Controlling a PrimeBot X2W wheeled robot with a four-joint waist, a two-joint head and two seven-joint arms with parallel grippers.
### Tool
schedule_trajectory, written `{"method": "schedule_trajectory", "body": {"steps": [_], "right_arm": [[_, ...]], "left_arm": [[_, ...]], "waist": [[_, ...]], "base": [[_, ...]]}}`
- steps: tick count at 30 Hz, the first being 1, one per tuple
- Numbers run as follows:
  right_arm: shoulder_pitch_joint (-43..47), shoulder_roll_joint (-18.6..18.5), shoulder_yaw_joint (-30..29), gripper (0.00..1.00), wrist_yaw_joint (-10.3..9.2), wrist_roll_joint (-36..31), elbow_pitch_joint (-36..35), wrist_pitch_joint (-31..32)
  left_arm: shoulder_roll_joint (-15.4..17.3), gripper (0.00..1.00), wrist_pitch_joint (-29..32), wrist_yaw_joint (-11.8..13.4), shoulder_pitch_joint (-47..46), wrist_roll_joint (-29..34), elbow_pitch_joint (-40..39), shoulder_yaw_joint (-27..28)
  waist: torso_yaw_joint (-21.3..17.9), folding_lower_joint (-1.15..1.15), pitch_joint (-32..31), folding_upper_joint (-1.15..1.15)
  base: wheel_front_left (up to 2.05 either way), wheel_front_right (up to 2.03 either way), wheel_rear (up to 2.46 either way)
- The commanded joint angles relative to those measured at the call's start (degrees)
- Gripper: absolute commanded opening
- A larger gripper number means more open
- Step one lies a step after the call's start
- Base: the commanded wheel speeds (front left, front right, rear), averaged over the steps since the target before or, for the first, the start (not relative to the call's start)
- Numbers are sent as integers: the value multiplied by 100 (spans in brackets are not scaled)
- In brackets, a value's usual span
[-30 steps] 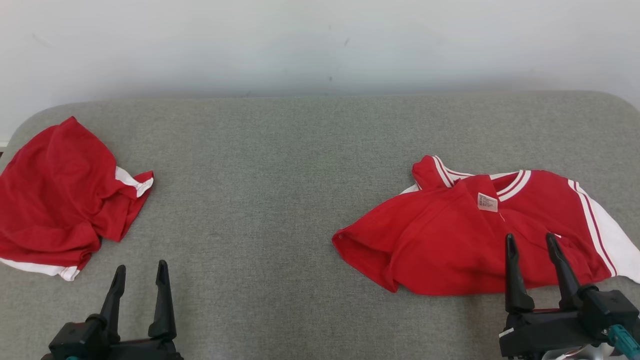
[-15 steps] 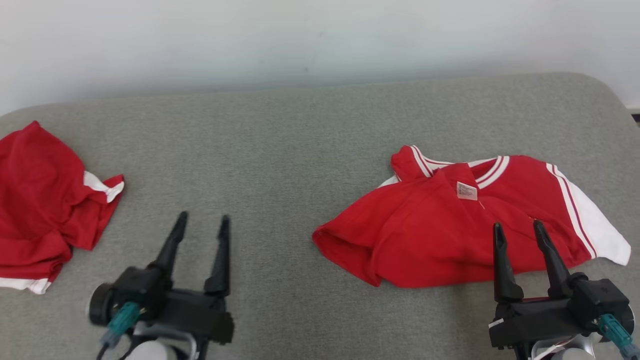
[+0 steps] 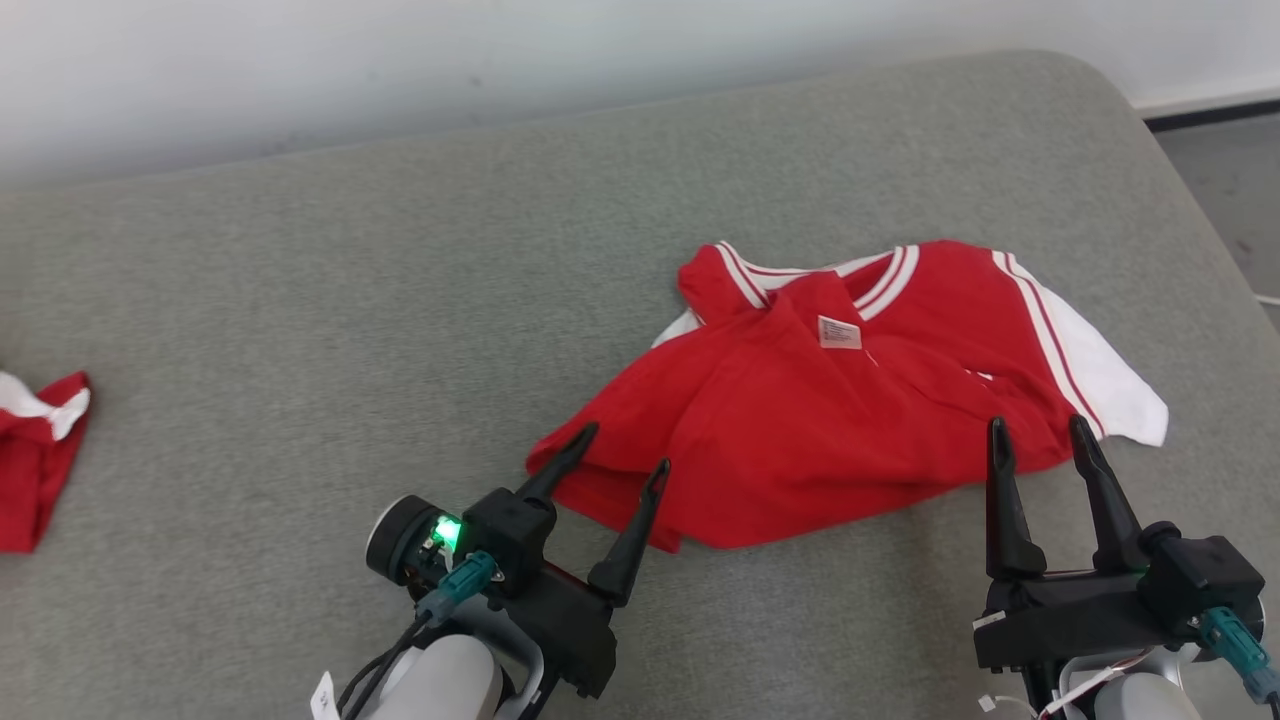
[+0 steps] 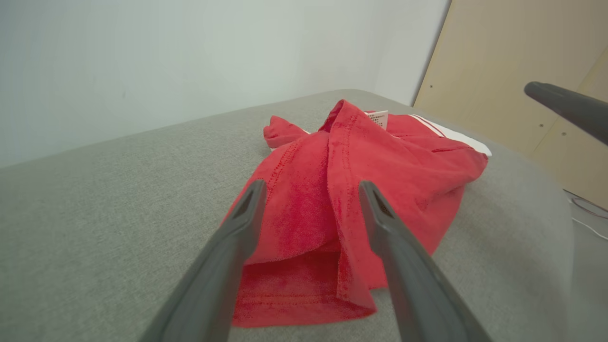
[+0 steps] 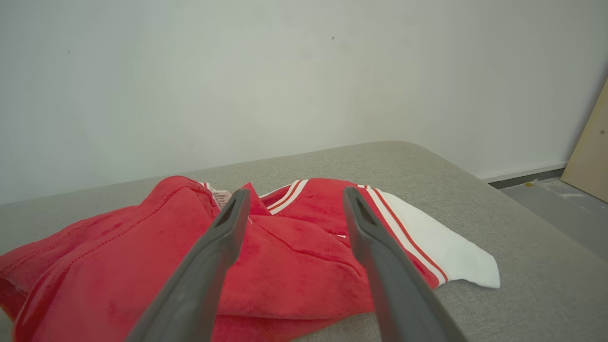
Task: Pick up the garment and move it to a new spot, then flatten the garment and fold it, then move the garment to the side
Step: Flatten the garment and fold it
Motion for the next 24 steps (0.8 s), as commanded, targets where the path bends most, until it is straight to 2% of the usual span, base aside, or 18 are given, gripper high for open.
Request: {"method": "schedule_trajectory", "body": {"steps": [1,10,11,12,13,19,24], "right_arm": [[-69,26,-1,100,-14,46,-25,-4],[-121,51,-34,100,-15,95,-47,-5],[-124,51,-37,100,-15,95,-47,-5],[-123,52,-43,100,-15,92,-48,-5],[-117,53,-52,100,-15,88,-51,-5],[-24,56,-106,100,-15,75,-57,-4],[18,57,-116,100,-15,84,-55,-4]], "left_arm": [[82,100,3,14,-121,-99,137,-159],[167,100,-37,12,-349,-423,774,-747],[166,40,-42,12,-372,-467,813,-769],[163,16,-43,12,-407,-518,835,-768],[162,0,-47,12,-446,-526,849,-763],[197,0,-58,26,-559,-595,726,-615],[336,0,-56,129,-591,-593,287,-284]], "waist": [[-286,-1,229,-1],[-540,-1,346,-1],[-547,-1,345,-1],[-548,-1,340,-1],[-541,-1,332,-1],[-377,-1,241,-1],[-44,-1,100,-1]], "base": [[0,0,0],[0,0,0],[0,0,0],[0,0,0],[0,0,0],[0,0,0],[0,0,0]]}}
